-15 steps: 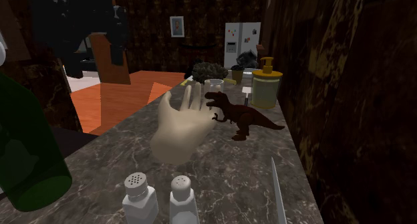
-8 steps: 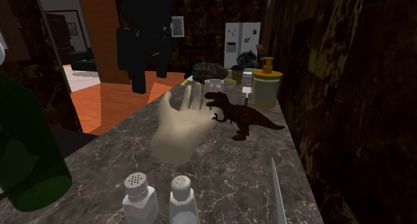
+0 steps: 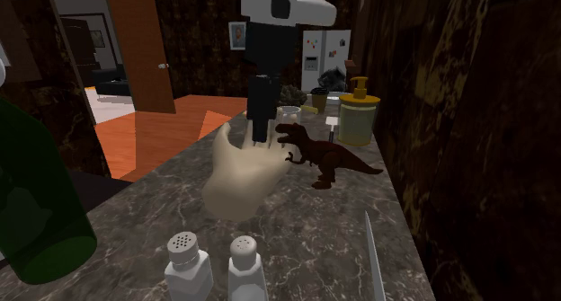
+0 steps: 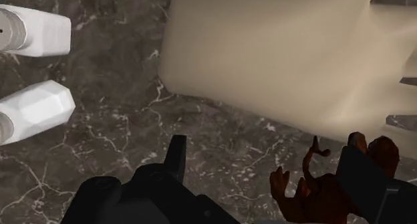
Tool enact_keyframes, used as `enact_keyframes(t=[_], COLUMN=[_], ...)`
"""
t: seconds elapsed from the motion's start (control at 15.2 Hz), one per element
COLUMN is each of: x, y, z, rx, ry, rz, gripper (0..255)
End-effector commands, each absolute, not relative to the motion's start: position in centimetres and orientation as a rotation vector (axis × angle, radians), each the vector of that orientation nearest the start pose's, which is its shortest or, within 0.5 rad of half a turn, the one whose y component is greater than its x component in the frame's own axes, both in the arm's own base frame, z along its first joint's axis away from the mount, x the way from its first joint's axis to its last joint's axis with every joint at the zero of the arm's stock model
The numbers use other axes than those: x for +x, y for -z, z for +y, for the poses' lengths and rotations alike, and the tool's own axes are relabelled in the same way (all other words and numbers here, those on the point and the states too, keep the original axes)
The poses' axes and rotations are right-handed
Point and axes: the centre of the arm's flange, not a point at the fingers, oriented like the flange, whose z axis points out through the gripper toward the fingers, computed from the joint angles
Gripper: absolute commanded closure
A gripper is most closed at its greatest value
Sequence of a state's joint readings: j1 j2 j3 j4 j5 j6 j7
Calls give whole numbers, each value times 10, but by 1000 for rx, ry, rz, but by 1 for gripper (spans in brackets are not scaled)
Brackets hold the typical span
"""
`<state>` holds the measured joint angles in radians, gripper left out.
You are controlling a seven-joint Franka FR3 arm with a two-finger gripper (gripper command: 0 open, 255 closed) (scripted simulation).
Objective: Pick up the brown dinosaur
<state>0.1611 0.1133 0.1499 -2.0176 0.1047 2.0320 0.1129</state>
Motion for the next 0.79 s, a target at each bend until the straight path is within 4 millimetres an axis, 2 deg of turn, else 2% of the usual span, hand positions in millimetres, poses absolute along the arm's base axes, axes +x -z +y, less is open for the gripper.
enact_keyframes(t=[0.0, 0.66, 0.73], x=[551, 635, 638], y=[-378, -335, -334], z=[195, 278, 281], rx=[-3033, -2986, -2984], ry=[-173, -135, -134], rz=[-232, -276, -277], gripper=[0, 0, 0])
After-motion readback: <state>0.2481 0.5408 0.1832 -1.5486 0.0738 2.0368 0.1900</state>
